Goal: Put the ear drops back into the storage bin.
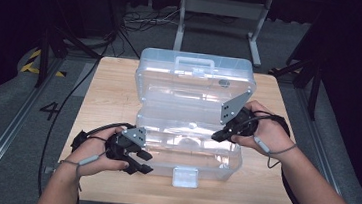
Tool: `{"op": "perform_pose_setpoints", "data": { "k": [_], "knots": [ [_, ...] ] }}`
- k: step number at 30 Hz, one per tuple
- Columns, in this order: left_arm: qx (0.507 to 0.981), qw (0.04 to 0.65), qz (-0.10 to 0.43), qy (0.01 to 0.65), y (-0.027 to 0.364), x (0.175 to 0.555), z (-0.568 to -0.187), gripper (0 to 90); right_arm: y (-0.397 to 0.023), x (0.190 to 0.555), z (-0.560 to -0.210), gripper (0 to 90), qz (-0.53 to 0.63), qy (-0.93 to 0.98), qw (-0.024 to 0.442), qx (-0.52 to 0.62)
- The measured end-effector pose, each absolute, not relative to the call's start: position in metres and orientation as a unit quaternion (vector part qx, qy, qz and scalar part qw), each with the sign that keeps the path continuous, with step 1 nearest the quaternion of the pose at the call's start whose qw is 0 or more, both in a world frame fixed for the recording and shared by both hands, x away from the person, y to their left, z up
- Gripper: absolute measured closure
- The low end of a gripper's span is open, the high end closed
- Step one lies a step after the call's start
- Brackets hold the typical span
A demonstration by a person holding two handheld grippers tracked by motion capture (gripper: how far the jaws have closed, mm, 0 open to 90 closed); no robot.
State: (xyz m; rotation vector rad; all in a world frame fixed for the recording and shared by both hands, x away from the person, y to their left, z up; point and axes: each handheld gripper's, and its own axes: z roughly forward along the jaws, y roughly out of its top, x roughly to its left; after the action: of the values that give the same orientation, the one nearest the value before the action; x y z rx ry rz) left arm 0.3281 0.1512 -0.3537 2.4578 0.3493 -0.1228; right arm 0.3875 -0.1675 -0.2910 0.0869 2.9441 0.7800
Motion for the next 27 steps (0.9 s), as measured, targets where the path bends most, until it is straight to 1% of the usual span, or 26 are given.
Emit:
{"op": "perform_pose_setpoints", "data": {
  "k": [1, 4, 6, 8, 12, 17, 18, 21, 22, 26, 27],
  "knots": [
    [0.936, 0.322, -0.047, 0.133, 0.151, 0.328, -0.354, 54.6, -0.168, 0.388, -0.291, 89.9, 0.256, 0.965, 0.047, 0.028],
    [0.925, 0.348, -0.033, 0.149, 0.155, 0.325, -0.342, 54.8, -0.167, 0.386, -0.291, 89.9, 0.254, 0.965, 0.05, 0.031],
    [0.923, 0.351, -0.026, 0.155, 0.155, 0.325, -0.338, 55.7, -0.167, 0.386, -0.291, 89.9, 0.255, 0.965, 0.05, 0.031],
    [0.925, 0.344, -0.006, 0.162, 0.154, 0.322, -0.33, 56.4, -0.168, 0.386, -0.292, 89.7, 0.257, 0.965, 0.048, 0.033],
    [0.917, 0.363, -0.002, 0.166, 0.154, 0.321, -0.322, 57.4, -0.169, 0.384, -0.293, 89.7, 0.258, 0.964, 0.049, 0.036],
    [0.904, 0.38, 0.003, 0.198, 0.158, 0.326, -0.318, 59.9, -0.169, 0.382, -0.294, 89.6, 0.259, 0.964, 0.052, 0.036],
    [0.9, 0.387, 0.001, 0.202, 0.159, 0.327, -0.317, 61.3, -0.169, 0.382, -0.294, 89.5, 0.26, 0.964, 0.052, 0.037],
    [0.885, 0.414, 0.002, 0.212, 0.165, 0.33, -0.313, 61.5, -0.17, 0.382, -0.295, 89.5, 0.261, 0.963, 0.051, 0.039],
    [0.885, 0.414, 0.002, 0.212, 0.165, 0.33, -0.313, 61.9, -0.17, 0.382, -0.295, 89.5, 0.261, 0.963, 0.051, 0.039],
    [0.857, 0.456, 0.019, 0.238, 0.177, 0.337, -0.309, 64.1, -0.169, 0.381, -0.296, 89.5, 0.262, 0.963, 0.05, 0.038],
    [0.857, 0.456, 0.019, 0.238, 0.177, 0.337, -0.309, 63.8, -0.169, 0.381, -0.296, 89.5, 0.262, 0.963, 0.05, 0.038]
  ]
}}
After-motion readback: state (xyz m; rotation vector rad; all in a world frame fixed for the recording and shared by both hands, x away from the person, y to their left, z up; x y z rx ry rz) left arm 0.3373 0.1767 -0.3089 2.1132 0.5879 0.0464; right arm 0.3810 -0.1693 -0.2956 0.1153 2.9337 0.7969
